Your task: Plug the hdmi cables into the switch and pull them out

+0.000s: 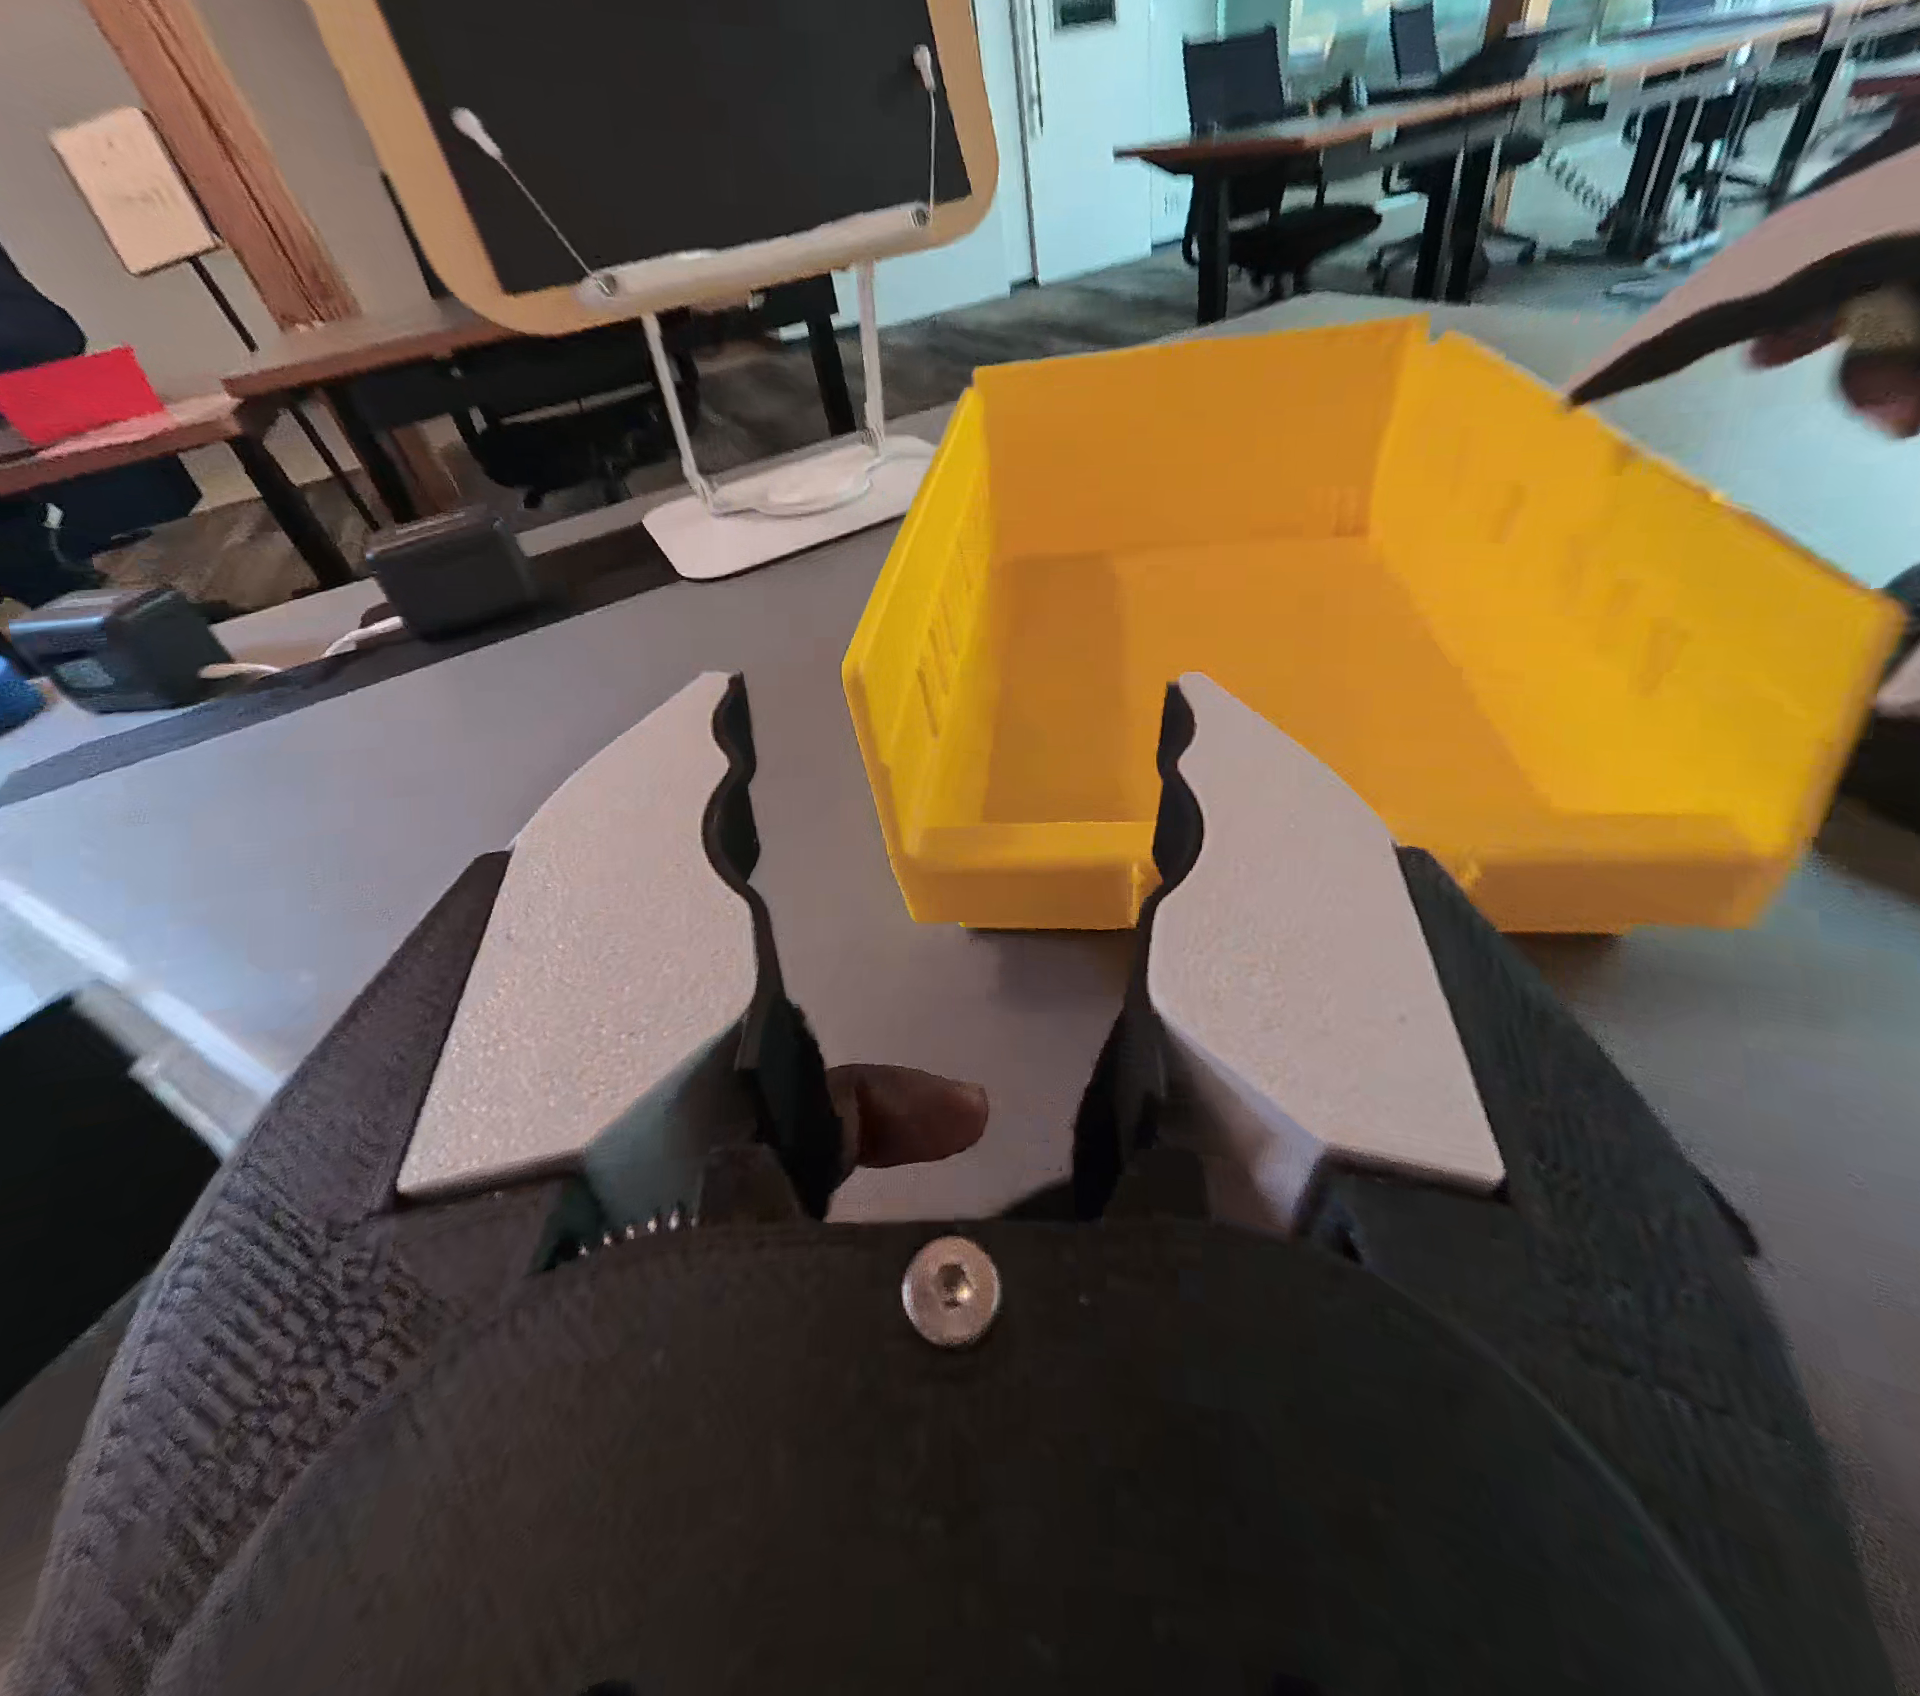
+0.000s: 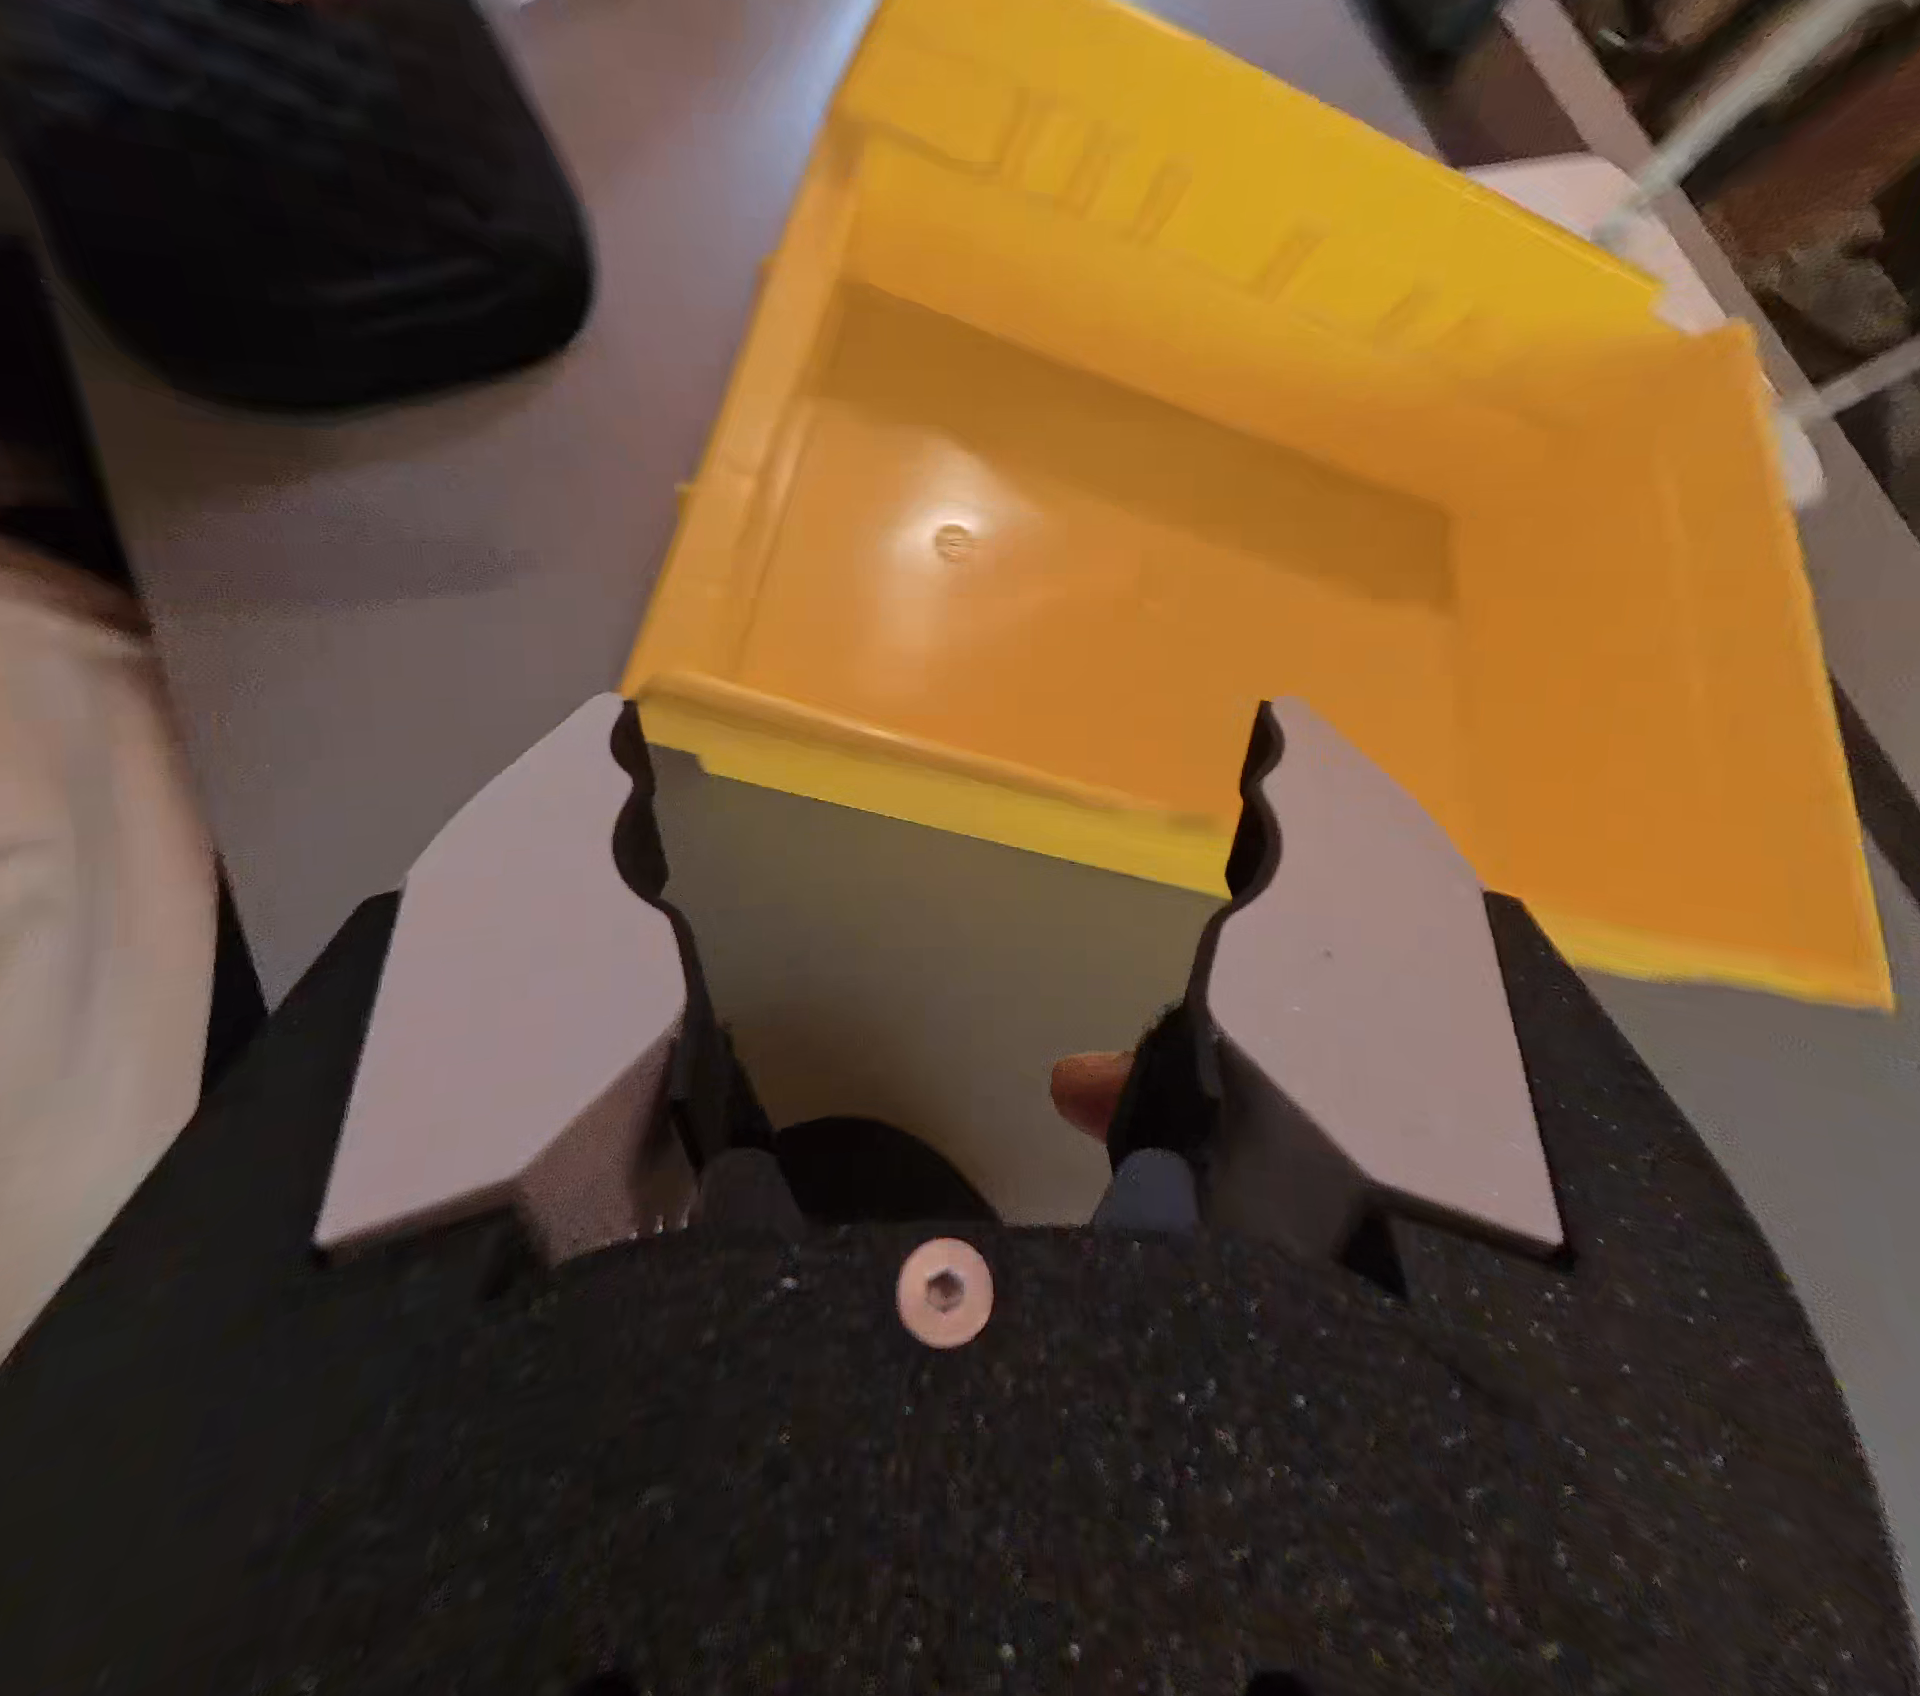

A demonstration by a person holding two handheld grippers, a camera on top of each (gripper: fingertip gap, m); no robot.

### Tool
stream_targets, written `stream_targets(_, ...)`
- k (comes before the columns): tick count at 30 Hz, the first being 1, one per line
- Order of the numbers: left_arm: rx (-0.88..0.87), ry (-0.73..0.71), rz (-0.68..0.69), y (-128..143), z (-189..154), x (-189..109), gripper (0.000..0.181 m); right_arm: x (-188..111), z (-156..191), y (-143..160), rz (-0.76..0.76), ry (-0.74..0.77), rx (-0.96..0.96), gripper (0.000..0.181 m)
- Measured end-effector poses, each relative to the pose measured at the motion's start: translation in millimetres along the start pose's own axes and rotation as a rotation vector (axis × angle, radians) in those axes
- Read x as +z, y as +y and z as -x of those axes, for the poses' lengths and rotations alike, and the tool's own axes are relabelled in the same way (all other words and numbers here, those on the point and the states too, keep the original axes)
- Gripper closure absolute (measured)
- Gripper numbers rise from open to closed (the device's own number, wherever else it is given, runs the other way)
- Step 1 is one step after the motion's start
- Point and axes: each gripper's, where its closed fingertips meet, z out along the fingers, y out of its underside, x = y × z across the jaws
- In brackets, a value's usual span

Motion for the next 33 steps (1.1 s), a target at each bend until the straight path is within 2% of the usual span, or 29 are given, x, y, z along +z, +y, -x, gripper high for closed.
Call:
stream_targets(4,0.008,0.020,0.137,8,8,54,0.089,-13,-24,10,-0.019,0.125,0.305,0.061)
stream_targets(7,-0.042,0.074,0.350,39,12,81,0.083,-24,-45,9,-0.079,0.210,0.453,0.063)
stream_targets(8,-0.076,0.124,0.417,49,6,84,0.092,-25,-45,10,-0.095,0.194,0.490,0.065)
stream_targets(9,-0.120,0.169,0.459,55,-1,85,0.118,-24,-41,14,-0.089,0.150,0.516,0.068)
stream_targets(12,-0.202,0.182,0.430,52,-13,91,0.169,-13,-29,28,-0.047,0.026,0.581,0.067)
stream_targets(14,-0.229,0.172,0.411,46,-23,98,0.176,-6,-34,30,-0.073,0.003,0.631,0.068)
stream_targets(17,-0.196,0.147,0.407,39,-37,112,0.176,-8,-65,51,-0.022,0.124,0.637,0.093)
stream_targets(20,-0.175,0.210,0.414,29,-66,129,0.173,-19,-108,84,0.116,0.285,0.598,0.122)
stream_targets(22,-0.139,0.240,0.404,22,-88,142,0.167,-30,-134,108,0.223,0.366,0.581,0.138)
stream_targets(24,-0.115,0.277,0.382,12,-115,152,0.152,-46,-155,131,0.321,0.424,0.569,0.150)
stream_targets(27,-0.080,0.362,0.370,2,-158,162,0.140,-74,-179,164,0.460,0.499,0.523,0.155)
stream_targets(29,-0.071,0.405,0.385,5,-181,170,0.128,-86,-191,177,0.474,0.490,0.513,0.156)
stream_targets(33,-0.115,0.506,0.381,6,-222,180,0.125,-110,-215,204,0.540,0.470,0.401,0.155)
